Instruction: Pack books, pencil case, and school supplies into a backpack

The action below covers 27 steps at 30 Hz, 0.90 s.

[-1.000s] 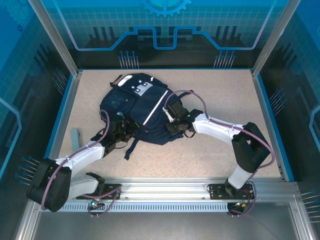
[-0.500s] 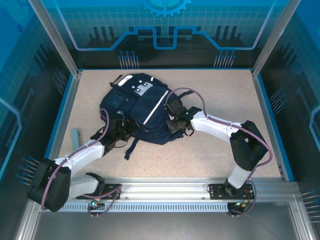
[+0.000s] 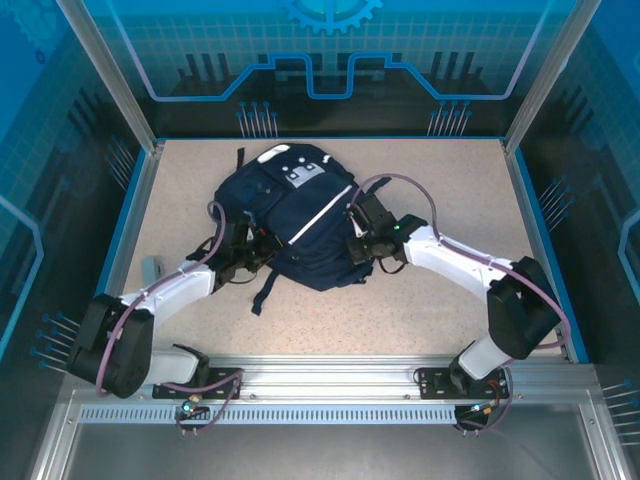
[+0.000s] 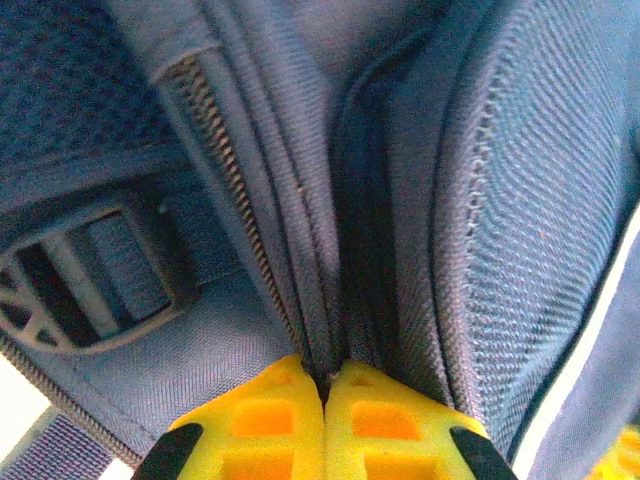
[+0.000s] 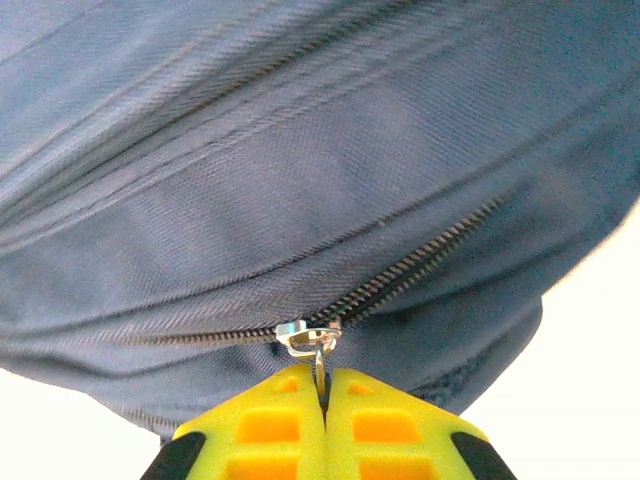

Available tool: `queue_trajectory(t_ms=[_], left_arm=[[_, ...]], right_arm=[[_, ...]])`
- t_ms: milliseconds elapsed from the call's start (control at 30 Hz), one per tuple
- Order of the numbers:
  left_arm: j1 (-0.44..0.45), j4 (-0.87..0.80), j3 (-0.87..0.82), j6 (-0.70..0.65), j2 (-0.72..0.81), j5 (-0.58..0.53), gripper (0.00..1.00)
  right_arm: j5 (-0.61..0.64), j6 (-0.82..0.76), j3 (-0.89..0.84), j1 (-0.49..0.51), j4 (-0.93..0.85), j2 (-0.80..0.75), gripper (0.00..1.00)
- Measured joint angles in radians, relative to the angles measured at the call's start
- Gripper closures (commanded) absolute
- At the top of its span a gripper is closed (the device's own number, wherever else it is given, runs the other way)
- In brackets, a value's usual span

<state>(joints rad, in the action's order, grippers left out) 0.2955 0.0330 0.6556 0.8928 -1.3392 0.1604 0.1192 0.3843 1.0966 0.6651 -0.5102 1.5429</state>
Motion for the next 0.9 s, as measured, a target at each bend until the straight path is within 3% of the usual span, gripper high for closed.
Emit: queue_trajectory(t_ms=[167, 367, 667, 900], left_arm=[[-0.083, 0.000, 0.072, -0.039, -0.090, 0.029, 0.86], [-0.164, -0.002, 0.082, -0.036, -0.089, 0.012, 0.67], [-0.189, -0.148, 0.027, -0.035, 0.157, -0.080, 0.55], [-0.187, -0.142, -0.071, 0.058, 0.266, 0.021, 0.51]], right_arm=[[-0.141, 0.029, -0.037, 0.037, 0.061, -0.018, 1.00], [-0.193, 0.081, 0.015, 0.122, 0.108, 0.053, 1.00], [-0.209, 0.133, 0.180, 0.174, 0.121, 0.227, 1.00], [-0.210, 0.142, 0.218, 0.174, 0.123, 0.252, 1.00]])
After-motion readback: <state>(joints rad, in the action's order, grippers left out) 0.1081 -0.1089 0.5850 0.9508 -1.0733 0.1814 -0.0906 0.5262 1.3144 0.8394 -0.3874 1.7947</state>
